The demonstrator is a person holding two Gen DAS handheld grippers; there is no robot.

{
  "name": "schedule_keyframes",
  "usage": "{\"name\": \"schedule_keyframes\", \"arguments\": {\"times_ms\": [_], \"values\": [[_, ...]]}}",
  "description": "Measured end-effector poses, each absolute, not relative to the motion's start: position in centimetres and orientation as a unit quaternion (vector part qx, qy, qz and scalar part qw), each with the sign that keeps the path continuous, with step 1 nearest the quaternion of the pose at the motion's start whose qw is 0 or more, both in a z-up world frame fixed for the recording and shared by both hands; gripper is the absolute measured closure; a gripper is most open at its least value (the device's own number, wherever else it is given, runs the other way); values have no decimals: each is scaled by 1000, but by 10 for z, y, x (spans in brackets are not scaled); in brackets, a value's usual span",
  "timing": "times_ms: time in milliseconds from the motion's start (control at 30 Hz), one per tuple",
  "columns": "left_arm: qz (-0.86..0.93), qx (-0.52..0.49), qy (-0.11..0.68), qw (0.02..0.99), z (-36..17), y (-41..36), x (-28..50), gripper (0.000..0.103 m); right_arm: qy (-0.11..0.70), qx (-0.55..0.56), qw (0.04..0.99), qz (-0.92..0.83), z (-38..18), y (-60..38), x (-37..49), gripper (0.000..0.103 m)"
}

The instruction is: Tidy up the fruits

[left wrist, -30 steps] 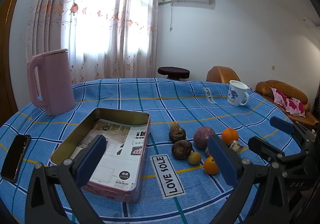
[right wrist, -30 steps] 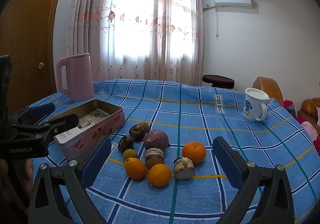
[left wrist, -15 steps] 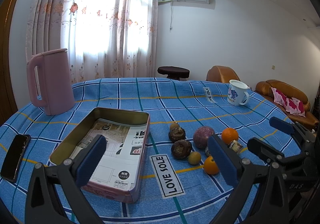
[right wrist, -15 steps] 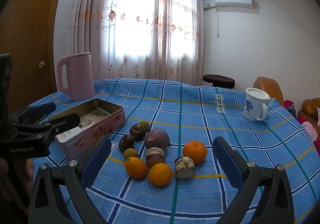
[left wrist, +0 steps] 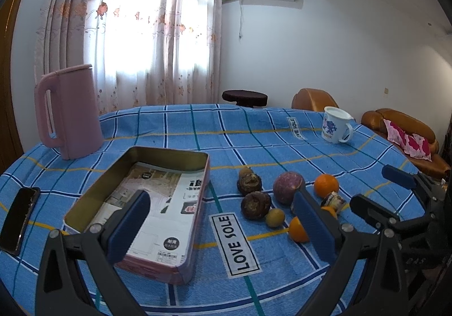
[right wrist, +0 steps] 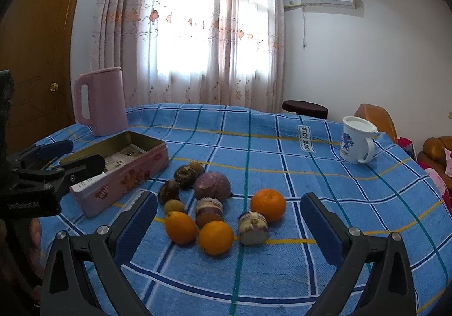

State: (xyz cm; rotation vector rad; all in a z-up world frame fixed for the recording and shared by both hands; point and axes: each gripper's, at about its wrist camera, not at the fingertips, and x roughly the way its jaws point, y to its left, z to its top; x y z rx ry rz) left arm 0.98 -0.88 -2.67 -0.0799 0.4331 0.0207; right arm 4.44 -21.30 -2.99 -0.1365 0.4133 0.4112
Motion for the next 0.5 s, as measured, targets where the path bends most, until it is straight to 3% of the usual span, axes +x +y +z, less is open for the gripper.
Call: {"name": "schedule_keyframes", "arguments": {"times_ms": [167, 300, 500], "values": [[4, -29, 230, 973, -43, -20, 19, 0, 226, -87, 950, 196, -45, -214, 50, 2], [-3, -21, 241, 970, -49, -27, 23, 0, 268, -102, 935, 211, -61, -208, 61, 26], [-7, -16, 250, 968, -53, -32, 28, 0, 281, -115, 923, 237, -67, -202, 64, 41]]}}
